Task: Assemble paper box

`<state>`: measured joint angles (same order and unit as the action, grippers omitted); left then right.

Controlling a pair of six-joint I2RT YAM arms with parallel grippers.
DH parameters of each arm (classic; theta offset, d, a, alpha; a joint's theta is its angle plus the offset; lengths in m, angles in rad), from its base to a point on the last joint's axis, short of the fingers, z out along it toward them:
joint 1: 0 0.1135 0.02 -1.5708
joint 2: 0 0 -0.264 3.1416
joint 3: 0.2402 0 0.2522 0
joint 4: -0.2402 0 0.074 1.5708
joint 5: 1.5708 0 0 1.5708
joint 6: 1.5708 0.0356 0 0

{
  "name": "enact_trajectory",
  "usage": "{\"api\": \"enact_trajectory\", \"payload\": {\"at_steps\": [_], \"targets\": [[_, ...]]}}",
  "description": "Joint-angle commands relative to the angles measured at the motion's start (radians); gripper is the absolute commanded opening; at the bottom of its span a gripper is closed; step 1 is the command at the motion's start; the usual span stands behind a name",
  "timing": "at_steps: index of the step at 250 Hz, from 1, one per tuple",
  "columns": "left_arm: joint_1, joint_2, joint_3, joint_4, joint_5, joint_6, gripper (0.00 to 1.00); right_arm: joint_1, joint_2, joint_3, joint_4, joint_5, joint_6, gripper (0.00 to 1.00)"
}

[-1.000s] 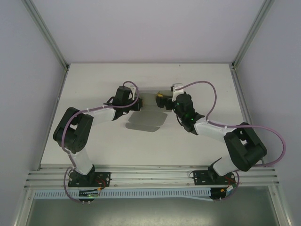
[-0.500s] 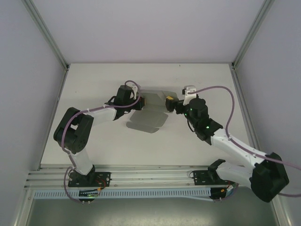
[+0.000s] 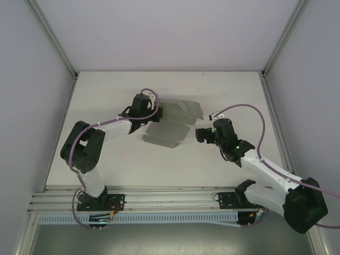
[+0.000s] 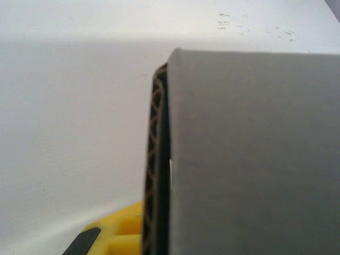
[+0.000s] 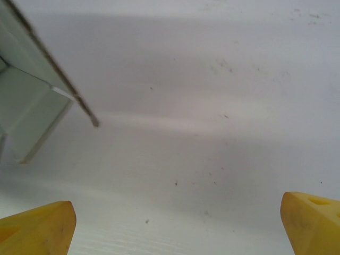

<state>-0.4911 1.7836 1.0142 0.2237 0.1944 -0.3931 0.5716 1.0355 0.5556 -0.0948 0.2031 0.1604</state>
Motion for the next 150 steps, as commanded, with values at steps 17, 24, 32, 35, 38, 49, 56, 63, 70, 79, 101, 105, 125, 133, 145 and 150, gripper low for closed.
{"api": "enact_trajectory", "payload": {"at_steps": [17,24,32,35,38,49,56,63,70,79,101,105,125,133,145,150], "targets": [[-0.003,-0.021,0.028,0.01,0.032,0.012,0.0,-0.003,0.064,0.019,0.137,0.007,-0.01,0.99],[-0.003,-0.02,0.028,0.012,0.036,0.014,0.0,-0.003,0.075,0.02,0.172,0.007,-0.021,0.99],[-0.003,-0.017,0.03,0.009,0.039,0.015,0.0,-0.004,0.089,0.025,0.206,0.008,-0.035,0.99],[-0.002,-0.017,0.032,0.005,0.04,0.016,0.0,-0.004,0.095,0.027,0.217,0.01,-0.039,0.99],[-0.003,-0.015,0.033,0.004,0.04,0.017,0.0,-0.004,0.102,0.029,0.225,0.013,-0.044,0.99],[-0.003,-0.014,0.031,-0.001,0.048,0.021,0.0,-0.004,0.124,0.041,0.251,0.022,-0.062,0.99],[-0.003,-0.015,0.03,0.0,0.054,0.023,0.0,-0.004,0.138,0.052,0.26,0.033,-0.071,0.99],[-0.002,-0.019,0.025,0.003,0.057,0.025,0.0,-0.004,0.15,0.066,0.263,0.045,-0.077,0.99],[-0.001,-0.024,0.019,0.007,0.062,0.026,0.0,-0.004,0.162,0.079,0.261,0.054,-0.089,0.99],[-0.003,-0.031,0.01,0.015,0.067,0.034,0.0,-0.004,0.178,0.097,0.258,0.055,-0.104,0.99],[-0.003,-0.033,0.001,0.019,0.075,0.051,0.0,-0.003,0.221,0.131,0.274,0.013,-0.131,0.99],[-0.003,-0.031,0.002,0.019,0.08,0.054,0.0,-0.004,0.229,0.137,0.278,-0.001,-0.137,0.99],[-0.003,-0.031,-0.002,0.015,0.086,0.053,0.0,-0.004,0.264,0.164,0.295,-0.035,-0.131,0.99],[-0.003,-0.033,-0.007,0.02,0.09,0.051,0.0,-0.004,0.276,0.171,0.303,-0.045,-0.128,0.99],[-0.003,-0.037,-0.012,0.026,0.091,0.055,0.0,-0.004,0.293,0.181,0.314,-0.061,-0.129,0.99],[-0.003,-0.037,-0.014,0.026,0.091,0.059,0.0,-0.004,0.301,0.187,0.314,-0.068,-0.133,0.99]]}}
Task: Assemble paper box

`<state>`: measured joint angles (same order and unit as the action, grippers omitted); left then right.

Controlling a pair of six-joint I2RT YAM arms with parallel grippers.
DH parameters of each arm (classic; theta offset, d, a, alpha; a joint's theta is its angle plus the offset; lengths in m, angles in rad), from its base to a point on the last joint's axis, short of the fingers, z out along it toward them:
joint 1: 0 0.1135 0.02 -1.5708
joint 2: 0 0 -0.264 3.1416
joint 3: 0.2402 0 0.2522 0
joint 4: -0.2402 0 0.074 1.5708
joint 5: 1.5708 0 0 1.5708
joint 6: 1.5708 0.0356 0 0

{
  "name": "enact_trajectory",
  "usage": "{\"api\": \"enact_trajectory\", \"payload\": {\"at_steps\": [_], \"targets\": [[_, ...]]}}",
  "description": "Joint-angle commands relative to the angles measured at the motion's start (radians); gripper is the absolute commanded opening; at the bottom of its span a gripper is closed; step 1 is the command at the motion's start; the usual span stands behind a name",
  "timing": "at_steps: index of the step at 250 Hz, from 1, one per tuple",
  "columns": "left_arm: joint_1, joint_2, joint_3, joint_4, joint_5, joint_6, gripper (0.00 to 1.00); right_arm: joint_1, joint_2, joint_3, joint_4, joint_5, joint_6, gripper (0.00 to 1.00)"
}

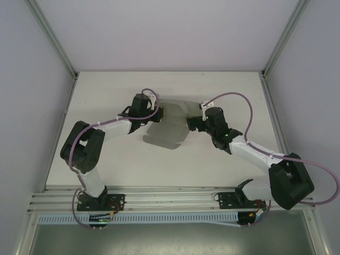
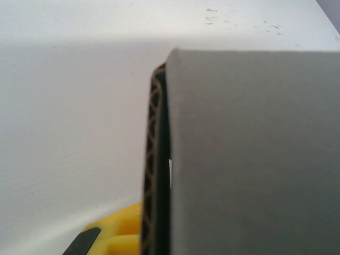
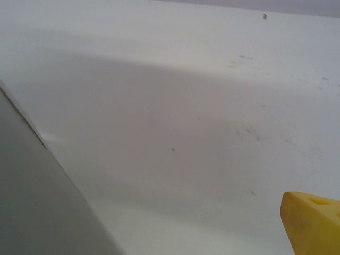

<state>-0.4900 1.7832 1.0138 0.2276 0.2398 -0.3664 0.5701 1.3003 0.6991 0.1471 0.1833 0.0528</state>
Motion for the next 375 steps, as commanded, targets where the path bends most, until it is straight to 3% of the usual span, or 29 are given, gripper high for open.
{"api": "enact_trajectory", "payload": {"at_steps": [1,67,87,128,167,222,278,333,375], "targets": [[-0.004,-0.036,-0.013,0.023,0.045,0.033,0.0,-0.002,0.037,0.044,0.072,-0.051,-0.027,0.99],[-0.004,-0.05,-0.02,0.045,0.059,0.019,0.0,0.023,0.139,0.091,0.094,-0.013,-0.023,0.99],[-0.004,-0.043,-0.009,0.038,0.058,-0.003,0.0,0.066,0.176,0.09,0.146,0.11,-0.027,0.99],[-0.004,-0.037,0.003,0.03,0.048,-0.022,0.0,0.186,0.258,0.124,0.233,0.525,-0.051,0.99],[-0.004,-0.044,0.004,0.013,0.025,-0.026,0.0,0.205,0.283,0.144,0.223,0.683,-0.007,0.99],[-0.004,-0.041,0.006,-0.013,-0.02,-0.029,0.0,0.203,0.163,0.083,0.223,0.568,-0.008,0.99],[-0.004,-0.023,0.032,-0.051,-0.038,-0.025,0.0,0.171,-0.1,0.042,0.034,0.343,-0.054,0.99],[-0.004,-0.025,0.031,-0.034,-0.023,-0.005,0.0,-0.053,-0.324,0.017,-0.075,0.077,0.07,0.99],[-0.004,-0.029,0.032,-0.028,-0.007,0.006,0.0,-0.211,-0.323,0.047,-0.184,-0.091,0.105,0.99]]}}
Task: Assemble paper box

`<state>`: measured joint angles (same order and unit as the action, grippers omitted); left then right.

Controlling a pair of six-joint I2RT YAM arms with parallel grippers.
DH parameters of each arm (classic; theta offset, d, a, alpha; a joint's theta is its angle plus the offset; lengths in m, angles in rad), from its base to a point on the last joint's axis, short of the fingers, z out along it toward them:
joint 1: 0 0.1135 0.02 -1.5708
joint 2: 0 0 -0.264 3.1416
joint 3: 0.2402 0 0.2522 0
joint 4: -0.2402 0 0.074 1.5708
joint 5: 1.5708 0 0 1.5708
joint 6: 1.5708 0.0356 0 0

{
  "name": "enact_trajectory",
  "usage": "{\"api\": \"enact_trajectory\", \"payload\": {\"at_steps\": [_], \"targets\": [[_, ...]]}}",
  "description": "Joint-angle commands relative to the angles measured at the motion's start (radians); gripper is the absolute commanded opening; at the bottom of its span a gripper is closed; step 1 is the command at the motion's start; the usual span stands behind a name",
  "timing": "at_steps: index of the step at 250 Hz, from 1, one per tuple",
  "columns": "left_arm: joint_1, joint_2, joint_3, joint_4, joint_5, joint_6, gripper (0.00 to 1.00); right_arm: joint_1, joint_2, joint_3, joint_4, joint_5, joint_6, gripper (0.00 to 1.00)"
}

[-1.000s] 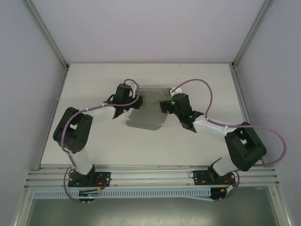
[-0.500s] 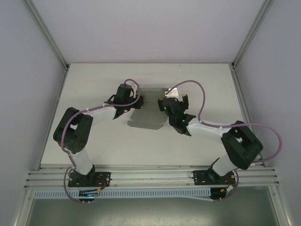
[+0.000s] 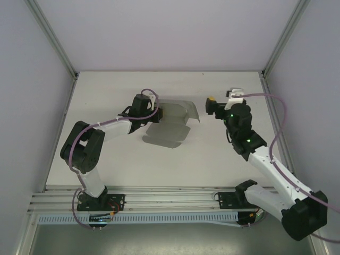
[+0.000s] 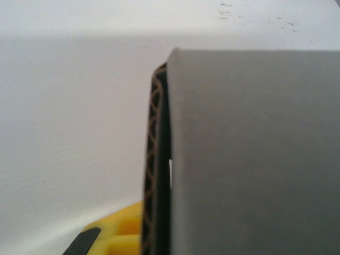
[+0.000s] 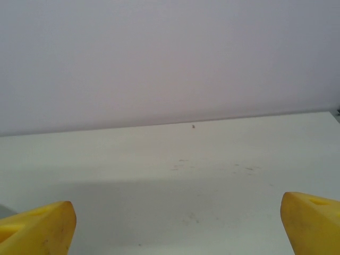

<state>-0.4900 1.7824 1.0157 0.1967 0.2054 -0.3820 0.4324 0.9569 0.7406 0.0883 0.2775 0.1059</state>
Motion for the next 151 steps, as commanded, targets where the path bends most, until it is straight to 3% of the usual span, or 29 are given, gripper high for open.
{"api": "enact_trajectory", "payload": {"at_steps": [1,40,100,122,151], "targets": [[-0.004,-0.029,0.03,0.004,0.028,0.022,0.0,-0.075,0.023,0.007,-0.128,-0.189,0.052,0.99],[-0.004,-0.037,0.03,0.001,0.04,0.028,0.0,-0.127,0.155,0.061,-0.196,-0.362,0.045,0.99],[-0.004,-0.047,0.025,-0.007,0.024,0.032,0.0,-0.114,0.353,0.163,-0.186,-0.762,-0.02,0.99],[-0.004,-0.046,0.025,-0.004,0.016,0.032,0.0,-0.092,0.389,0.183,-0.179,-0.828,-0.054,0.99],[-0.004,-0.052,0.025,-0.005,0.029,0.033,0.0,-0.058,0.429,0.201,-0.182,-0.809,-0.069,0.99]]}}
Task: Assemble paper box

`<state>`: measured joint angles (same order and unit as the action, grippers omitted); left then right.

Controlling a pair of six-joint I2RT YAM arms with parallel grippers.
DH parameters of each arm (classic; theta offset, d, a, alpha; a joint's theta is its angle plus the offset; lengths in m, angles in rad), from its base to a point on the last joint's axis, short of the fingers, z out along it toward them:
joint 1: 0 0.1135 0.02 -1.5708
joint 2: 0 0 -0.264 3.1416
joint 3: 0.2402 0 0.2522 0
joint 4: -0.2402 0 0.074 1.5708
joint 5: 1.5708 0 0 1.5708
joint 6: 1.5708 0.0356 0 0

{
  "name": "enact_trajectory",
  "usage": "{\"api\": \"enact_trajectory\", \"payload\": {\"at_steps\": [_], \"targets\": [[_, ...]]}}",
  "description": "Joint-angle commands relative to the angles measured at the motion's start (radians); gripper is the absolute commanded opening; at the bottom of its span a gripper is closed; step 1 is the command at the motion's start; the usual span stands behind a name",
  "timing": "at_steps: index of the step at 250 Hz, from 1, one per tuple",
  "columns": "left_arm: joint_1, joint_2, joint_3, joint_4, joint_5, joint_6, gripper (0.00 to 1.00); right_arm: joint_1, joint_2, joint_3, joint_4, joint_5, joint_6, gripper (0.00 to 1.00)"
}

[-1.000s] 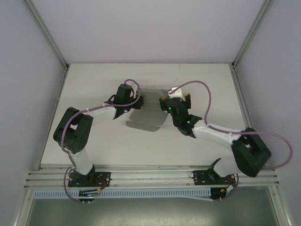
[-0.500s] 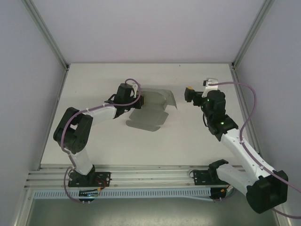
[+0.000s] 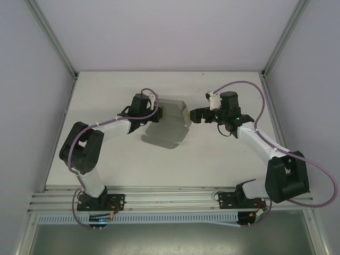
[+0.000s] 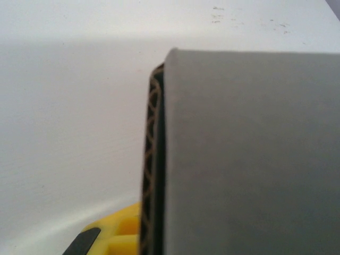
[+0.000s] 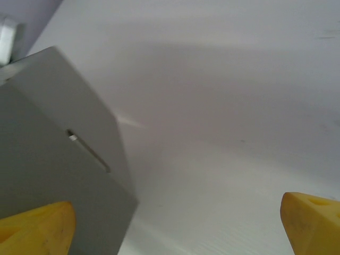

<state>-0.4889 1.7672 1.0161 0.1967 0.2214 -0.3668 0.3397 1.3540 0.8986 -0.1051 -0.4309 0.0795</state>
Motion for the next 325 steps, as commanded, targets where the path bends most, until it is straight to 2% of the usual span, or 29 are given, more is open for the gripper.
{"api": "enact_trajectory", "payload": {"at_steps": [1,81,144,189,248,280,325], "targets": [[-0.005,-0.037,0.024,-0.005,0.013,0.018,0.0,0.036,0.034,0.044,0.011,-0.099,-0.044,0.99],[-0.005,-0.042,0.027,-0.01,-0.019,0.023,0.0,0.097,0.134,0.085,0.022,0.001,-0.041,0.96],[-0.004,-0.042,0.031,-0.04,-0.087,0.013,0.0,0.108,0.099,0.095,-0.03,0.031,-0.054,0.95],[-0.005,-0.028,0.035,-0.075,-0.124,0.008,0.0,0.145,0.06,0.085,-0.071,-0.006,-0.102,0.9],[-0.005,-0.027,0.057,-0.068,-0.081,0.026,0.0,0.162,0.091,0.098,-0.04,-0.035,-0.101,0.86],[-0.005,-0.029,0.049,-0.05,-0.044,0.035,0.0,0.17,0.134,0.131,-0.026,0.074,-0.088,0.81],[-0.007,-0.03,0.046,-0.059,-0.034,0.047,0.0,0.207,0.175,0.163,0.007,0.279,-0.079,0.62]]}}
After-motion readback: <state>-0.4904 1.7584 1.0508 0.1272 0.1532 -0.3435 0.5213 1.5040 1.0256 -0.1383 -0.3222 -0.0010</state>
